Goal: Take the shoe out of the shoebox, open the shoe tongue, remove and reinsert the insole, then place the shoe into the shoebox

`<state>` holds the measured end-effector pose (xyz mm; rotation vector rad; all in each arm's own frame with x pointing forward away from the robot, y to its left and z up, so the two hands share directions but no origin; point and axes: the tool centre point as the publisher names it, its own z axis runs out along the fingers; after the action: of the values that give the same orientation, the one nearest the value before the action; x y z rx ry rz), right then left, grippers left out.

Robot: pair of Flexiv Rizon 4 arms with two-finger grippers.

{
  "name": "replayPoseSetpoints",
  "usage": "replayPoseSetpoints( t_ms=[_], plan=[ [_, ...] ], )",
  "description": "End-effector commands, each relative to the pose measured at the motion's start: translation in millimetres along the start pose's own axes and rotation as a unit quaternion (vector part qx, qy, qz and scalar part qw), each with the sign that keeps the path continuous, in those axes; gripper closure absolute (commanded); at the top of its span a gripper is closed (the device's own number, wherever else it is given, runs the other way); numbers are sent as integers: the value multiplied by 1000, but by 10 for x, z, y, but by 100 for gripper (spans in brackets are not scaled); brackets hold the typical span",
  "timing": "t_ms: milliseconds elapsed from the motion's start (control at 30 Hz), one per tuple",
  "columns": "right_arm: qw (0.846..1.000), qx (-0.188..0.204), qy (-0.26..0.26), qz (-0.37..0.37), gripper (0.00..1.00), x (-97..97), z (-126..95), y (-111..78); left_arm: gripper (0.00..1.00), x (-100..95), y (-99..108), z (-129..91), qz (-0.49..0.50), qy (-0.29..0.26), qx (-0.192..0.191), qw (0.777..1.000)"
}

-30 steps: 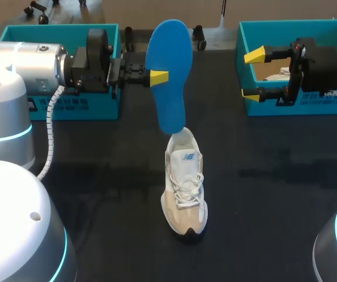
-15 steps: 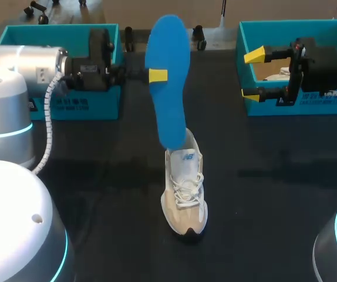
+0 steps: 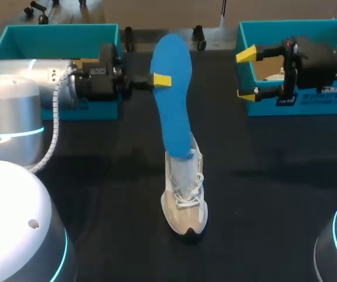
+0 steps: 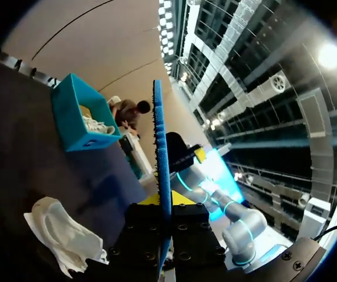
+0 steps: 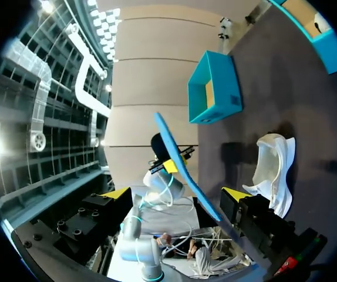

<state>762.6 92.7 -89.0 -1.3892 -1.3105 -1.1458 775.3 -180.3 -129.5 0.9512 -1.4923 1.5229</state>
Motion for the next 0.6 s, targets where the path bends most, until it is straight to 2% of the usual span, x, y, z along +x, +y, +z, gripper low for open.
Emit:
replayPoseSetpoints(
  t_ms=[33,133,233,433,600],
  plan=[
    [999,-23,-34,2,0,189,121,-86,100,-128,-1,101,-167,0,54,985],
    [998,-34,-56,-6,0,249,189,-108,100,-202,-11,128,-206,-2,69,976],
    [996,-36,-80,-15,0,290,212,-124,100,-264,-44,134,-231,1,69,970],
    [990,-25,-141,-15,0,412,211,-172,100,-351,-92,154,-266,4,36,963],
    [978,-8,-208,-11,0,536,219,-178,100,-398,-111,204,-272,4,2,962]
  ],
)
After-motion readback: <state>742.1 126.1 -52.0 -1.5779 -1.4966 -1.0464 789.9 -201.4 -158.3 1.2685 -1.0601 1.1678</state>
